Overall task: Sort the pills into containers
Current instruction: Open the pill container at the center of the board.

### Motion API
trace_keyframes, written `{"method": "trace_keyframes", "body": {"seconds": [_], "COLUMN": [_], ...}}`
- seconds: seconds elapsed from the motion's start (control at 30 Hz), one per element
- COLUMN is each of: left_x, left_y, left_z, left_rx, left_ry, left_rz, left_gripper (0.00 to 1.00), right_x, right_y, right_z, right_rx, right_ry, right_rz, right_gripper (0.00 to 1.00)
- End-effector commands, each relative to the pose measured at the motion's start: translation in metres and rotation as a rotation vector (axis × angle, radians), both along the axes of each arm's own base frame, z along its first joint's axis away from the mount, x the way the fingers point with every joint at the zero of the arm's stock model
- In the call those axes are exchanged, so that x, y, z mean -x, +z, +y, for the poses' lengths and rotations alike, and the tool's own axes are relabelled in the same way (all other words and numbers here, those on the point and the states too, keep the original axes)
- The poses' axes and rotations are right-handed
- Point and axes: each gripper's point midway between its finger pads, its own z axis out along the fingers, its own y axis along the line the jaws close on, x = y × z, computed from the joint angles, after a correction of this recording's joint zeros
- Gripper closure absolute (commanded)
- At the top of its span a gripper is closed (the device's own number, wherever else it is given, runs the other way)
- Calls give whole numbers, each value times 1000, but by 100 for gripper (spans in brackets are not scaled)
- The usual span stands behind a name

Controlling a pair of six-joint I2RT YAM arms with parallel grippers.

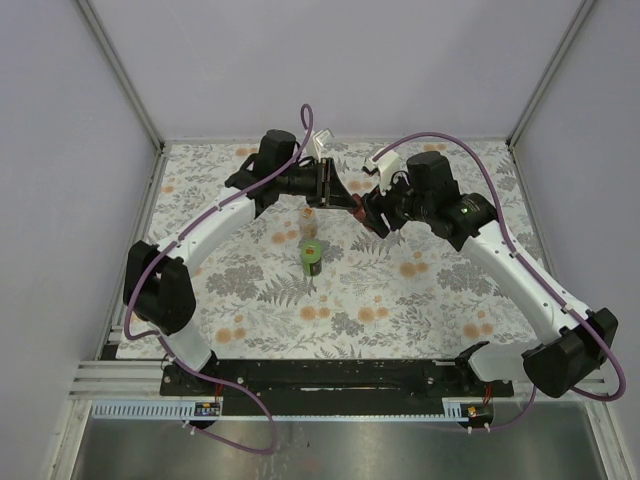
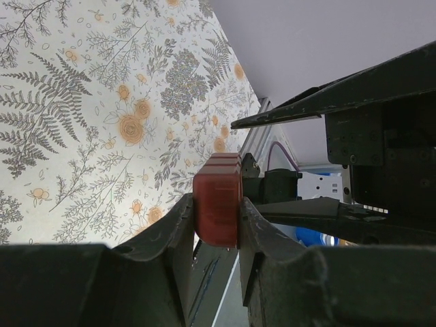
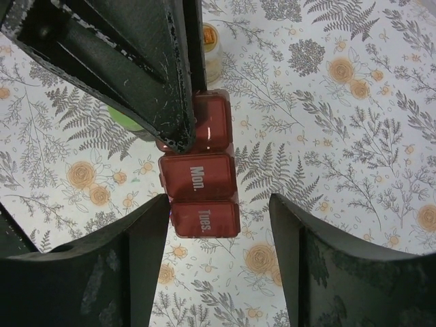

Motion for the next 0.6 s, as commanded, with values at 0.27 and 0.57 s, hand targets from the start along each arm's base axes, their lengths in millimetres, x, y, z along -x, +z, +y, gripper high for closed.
{"method": "trace_keyframes", "body": {"seconds": [0.27,0.57], "left_x": [19,32], "left_y": [26,37], "left_z": [-10,-10], "left_rx": [59,112], "left_ry": [-66,-128], "left_rz": [-94,-119], "left_gripper": [100,100], "right_x": [-10,-13], "right_y": [24,20], "right_z": [13,8], "right_rx": [-74,-129], "right_ry": [-5,17], "right_rz": [-35,23], "right_gripper": [31,36]}}
